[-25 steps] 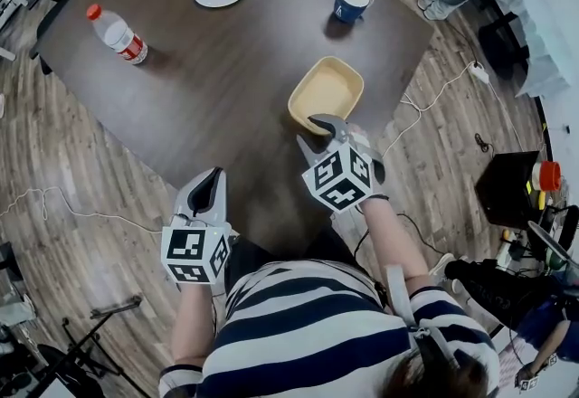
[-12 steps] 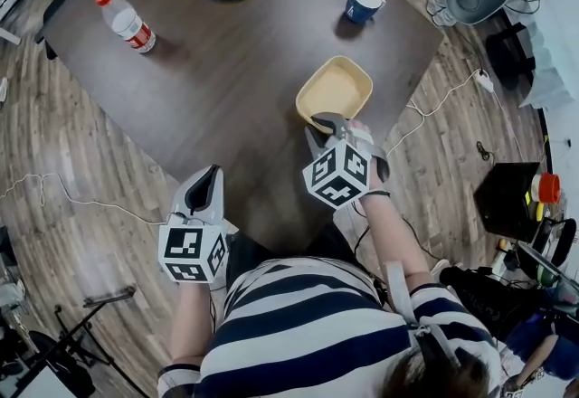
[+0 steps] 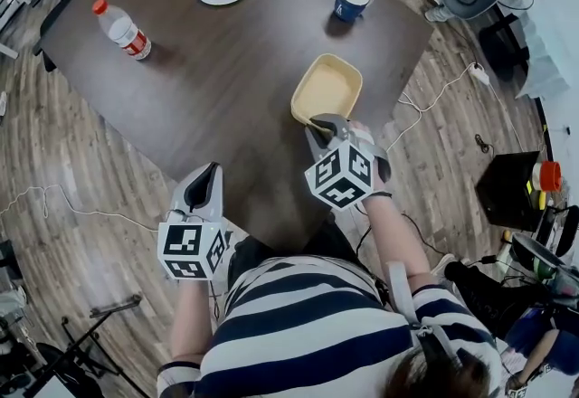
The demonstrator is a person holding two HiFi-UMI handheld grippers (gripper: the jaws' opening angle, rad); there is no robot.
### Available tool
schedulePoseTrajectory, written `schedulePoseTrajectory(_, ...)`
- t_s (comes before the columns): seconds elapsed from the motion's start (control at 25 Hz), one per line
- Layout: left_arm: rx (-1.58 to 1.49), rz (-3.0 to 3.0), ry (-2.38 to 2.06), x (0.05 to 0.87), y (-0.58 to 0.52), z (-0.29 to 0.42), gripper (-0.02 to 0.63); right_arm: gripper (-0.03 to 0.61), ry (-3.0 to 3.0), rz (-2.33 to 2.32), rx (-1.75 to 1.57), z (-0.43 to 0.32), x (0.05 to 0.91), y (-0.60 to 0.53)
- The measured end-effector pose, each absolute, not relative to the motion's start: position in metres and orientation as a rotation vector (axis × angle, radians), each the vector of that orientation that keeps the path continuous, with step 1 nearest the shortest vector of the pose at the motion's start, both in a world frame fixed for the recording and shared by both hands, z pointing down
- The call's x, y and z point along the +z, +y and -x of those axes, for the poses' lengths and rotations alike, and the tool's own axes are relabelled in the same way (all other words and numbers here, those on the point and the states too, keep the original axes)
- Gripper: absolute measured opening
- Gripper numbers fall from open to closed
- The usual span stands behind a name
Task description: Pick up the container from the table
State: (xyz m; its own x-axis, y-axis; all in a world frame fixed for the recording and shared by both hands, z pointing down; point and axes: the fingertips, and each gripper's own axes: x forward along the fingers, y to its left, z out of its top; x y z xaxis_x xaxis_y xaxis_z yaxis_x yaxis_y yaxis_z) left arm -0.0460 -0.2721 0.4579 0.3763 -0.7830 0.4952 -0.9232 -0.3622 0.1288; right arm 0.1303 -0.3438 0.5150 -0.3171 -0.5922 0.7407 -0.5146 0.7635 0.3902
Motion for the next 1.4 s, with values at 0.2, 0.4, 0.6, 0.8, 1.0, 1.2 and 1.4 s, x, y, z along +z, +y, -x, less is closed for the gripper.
schedulePoseTrajectory(0.2, 0.496, -2.289, -1.457, 0.453, -0.266, 0.042, 0.000, 0.029, -1.977, -0.853, -0.122, -0.133, 0.505, -0.328)
schedulePoseTrajectory(0.4, 0.490, -2.321, -1.435, 0.447, -0.259, 0.040, 0.000, 0.029, -1.987, -0.856, -0.158, -0.129, 0.492, -0.309)
schedulePoseTrajectory(0.6, 0.480, -2.351, -1.413, 0.442, -0.250, 0.040, 0.000, 0.029, -1.993, -0.849, -0.184, -0.123, 0.481, -0.288)
schedulePoseTrajectory(0.8, 0.473, -2.381, -1.390, 0.437, -0.244, 0.039, 0.000, 0.029, -2.005, -0.841, -0.200, -0.115, 0.471, -0.268)
schedulePoseTrajectory(1.0, 0.471, -2.407, -1.361, 0.435, -0.236, 0.037, 0.000, 0.029, -2.018, -0.828, -0.203, -0.108, 0.465, -0.244)
schedulePoseTrajectory(1.2, 0.471, -2.433, -1.332, 0.432, -0.229, 0.035, 0.000, 0.029, -2.018, -0.819, -0.206, -0.102, 0.461, -0.222)
schedulePoseTrajectory(1.4, 0.480, -2.453, -1.303, 0.430, -0.224, 0.033, 0.000, 0.029, -2.017, -0.816, -0.195, -0.097, 0.459, -0.204)
